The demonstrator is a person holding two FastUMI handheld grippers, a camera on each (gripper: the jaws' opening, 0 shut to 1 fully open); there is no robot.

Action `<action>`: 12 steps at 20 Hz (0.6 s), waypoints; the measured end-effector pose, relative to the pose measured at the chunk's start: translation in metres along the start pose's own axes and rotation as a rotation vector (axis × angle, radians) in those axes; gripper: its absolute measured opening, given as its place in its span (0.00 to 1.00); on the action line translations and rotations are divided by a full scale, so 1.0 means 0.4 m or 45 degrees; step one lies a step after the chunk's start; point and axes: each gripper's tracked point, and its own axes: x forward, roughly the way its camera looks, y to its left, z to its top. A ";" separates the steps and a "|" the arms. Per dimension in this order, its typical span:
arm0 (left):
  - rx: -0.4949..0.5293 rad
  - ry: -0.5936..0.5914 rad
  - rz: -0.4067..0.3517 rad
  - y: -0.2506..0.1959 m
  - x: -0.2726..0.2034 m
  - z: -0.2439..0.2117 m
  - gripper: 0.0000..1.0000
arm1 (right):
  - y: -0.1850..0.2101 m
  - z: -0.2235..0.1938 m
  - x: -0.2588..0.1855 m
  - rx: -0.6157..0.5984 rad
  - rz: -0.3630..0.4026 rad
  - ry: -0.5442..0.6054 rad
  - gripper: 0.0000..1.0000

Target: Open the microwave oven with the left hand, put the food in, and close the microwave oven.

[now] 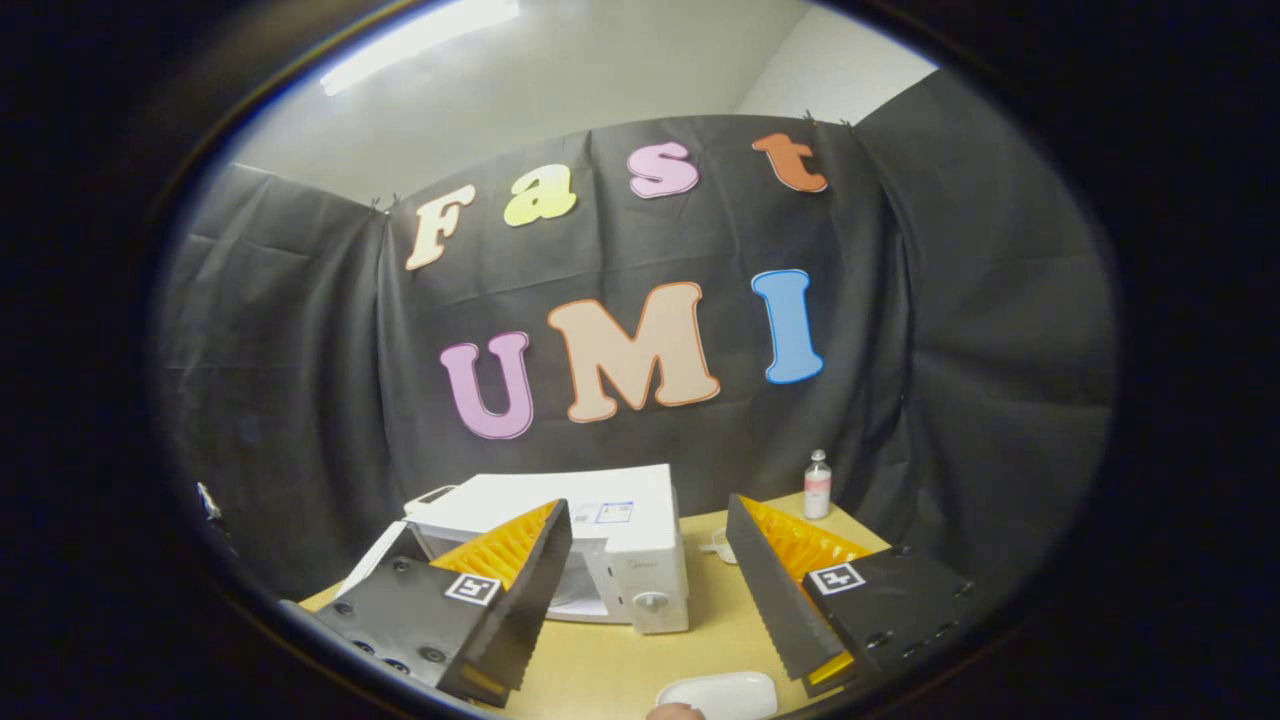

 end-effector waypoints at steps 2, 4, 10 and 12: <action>0.001 -0.008 -0.021 -0.043 0.015 0.016 0.05 | -0.038 0.016 0.002 0.003 -0.015 -0.011 0.84; -0.001 -0.008 -0.041 -0.089 0.027 0.031 0.05 | -0.075 0.030 0.009 0.002 -0.028 -0.018 0.85; 0.048 0.023 -0.074 -0.213 0.063 0.061 0.05 | -0.179 0.073 0.032 0.012 -0.043 -0.027 0.95; 0.057 0.026 -0.077 -0.252 0.073 0.078 0.05 | -0.212 0.083 0.036 0.006 -0.041 -0.026 0.95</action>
